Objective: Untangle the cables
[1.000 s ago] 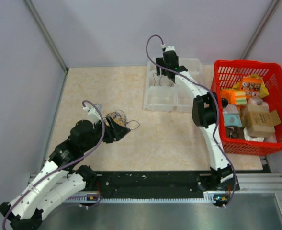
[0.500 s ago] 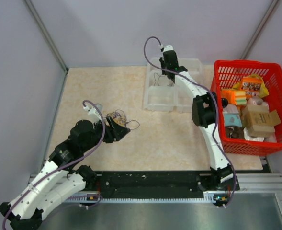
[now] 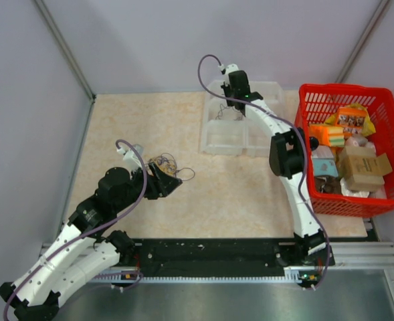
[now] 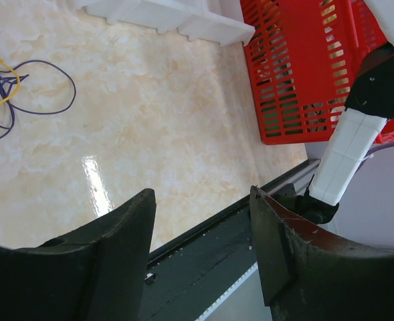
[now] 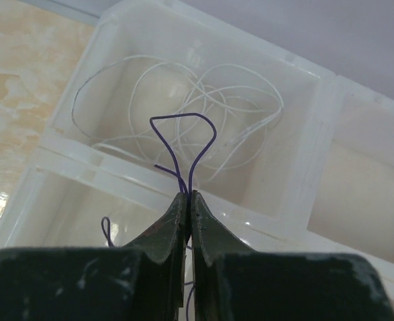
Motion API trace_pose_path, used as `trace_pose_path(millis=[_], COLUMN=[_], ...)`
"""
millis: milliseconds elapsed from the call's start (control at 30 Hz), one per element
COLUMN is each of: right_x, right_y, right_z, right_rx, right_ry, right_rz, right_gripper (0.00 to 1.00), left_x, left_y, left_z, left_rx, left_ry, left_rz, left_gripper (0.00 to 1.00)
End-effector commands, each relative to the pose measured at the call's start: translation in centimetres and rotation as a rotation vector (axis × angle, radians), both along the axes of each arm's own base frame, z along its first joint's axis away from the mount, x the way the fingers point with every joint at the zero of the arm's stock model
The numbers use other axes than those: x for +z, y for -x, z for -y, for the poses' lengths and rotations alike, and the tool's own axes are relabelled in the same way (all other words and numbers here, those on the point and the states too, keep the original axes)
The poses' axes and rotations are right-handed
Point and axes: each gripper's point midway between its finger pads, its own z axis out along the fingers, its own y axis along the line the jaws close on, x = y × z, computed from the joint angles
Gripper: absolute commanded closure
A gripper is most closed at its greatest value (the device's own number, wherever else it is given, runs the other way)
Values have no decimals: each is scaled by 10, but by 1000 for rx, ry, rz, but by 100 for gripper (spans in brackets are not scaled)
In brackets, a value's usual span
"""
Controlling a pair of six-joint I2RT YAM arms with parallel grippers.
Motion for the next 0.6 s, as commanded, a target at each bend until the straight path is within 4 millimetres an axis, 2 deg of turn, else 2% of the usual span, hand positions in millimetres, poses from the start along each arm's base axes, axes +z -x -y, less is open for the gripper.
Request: trace_pose_path(millis=[0, 100, 200, 400, 567], right_x=[88, 116, 123, 101, 65], right_y=[21, 34, 46, 65, 72], right_z=[-1, -4, -6, -13, -10], right_rx=[9, 18, 50, 131, 146], right_ry=[-140, -210, -230, -204, -146], right_rz=[76, 107, 95, -11, -90], right_gripper=[100, 100, 100, 100, 100], left_x=[15, 13, 14, 12, 8], left_y=[-3, -2, -1, 1, 0], left_z=[3, 5, 6, 3, 2], left_rx=[-3, -7, -14, -10, -11], left_ry=[40, 51, 64, 60, 44], left_rz=[47, 43, 42, 45, 44], left_gripper=[37, 37, 37, 37, 37])
